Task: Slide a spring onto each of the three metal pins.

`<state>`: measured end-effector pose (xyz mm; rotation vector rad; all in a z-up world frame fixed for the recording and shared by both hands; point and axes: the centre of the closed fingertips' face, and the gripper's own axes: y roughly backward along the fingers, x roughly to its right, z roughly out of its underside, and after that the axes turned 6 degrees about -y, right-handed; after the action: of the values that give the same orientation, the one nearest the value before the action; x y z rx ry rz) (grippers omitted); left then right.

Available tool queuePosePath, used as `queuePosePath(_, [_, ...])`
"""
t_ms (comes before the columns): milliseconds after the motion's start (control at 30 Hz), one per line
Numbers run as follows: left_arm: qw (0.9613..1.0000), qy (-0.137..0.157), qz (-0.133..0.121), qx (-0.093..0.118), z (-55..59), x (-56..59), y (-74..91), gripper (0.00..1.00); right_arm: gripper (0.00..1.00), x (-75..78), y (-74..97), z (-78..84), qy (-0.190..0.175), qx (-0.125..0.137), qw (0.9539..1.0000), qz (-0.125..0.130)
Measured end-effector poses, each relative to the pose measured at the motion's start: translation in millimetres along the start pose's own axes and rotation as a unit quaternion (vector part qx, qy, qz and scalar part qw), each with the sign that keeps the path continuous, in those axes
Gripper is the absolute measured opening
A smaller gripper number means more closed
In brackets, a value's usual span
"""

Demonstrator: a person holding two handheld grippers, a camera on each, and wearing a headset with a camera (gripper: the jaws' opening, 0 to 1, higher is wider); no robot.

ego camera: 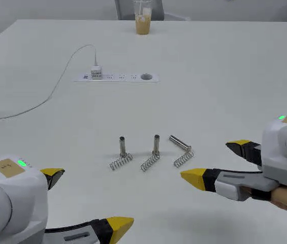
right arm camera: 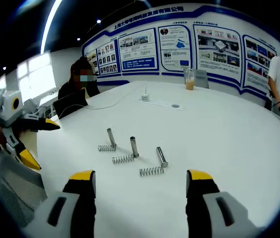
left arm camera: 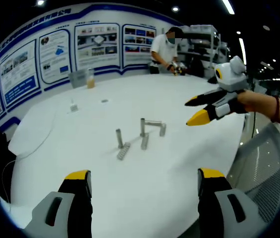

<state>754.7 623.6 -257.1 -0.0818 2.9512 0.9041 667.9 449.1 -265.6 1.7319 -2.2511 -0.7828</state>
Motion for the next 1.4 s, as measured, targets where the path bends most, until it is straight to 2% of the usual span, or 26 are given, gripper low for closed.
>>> queuePosePath(400, [1.0,-0.008,-0.003,0.0,0.2,-0.3,-6.4,0.88,0.64,18.3,-26.6,-11.1,0.012,0.0,0.9999,0.005])
queuePosePath(800, [1.0,-0.001,-0.005,0.001,0.9,-0.7,-11.5,0.85,0.54,21.9,-59.4,-17.3,0.021,-0.013,0.9996,-0.014])
queuePosePath(933, [1.0,-0.001,-0.001,-0.003,2.2,0.4,-13.5,0.85,0.46,22.6,-69.0,-20.7,0.025,-0.008,0.9996,-0.012])
queuePosePath(1133, [0.9999,-0.009,0.001,-0.007,1.7,1.8,-15.2,0.85,0.37,23.5,-85.4,-16.4,0.039,-0.014,0.999,-0.013])
queuePosePath(1400, [0.9998,-0.015,0.0,-0.012,3.3,3.0,-18.7,0.84,0.29,30.6,-103.4,-12.8,0.025,-0.019,0.9995,-0.011])
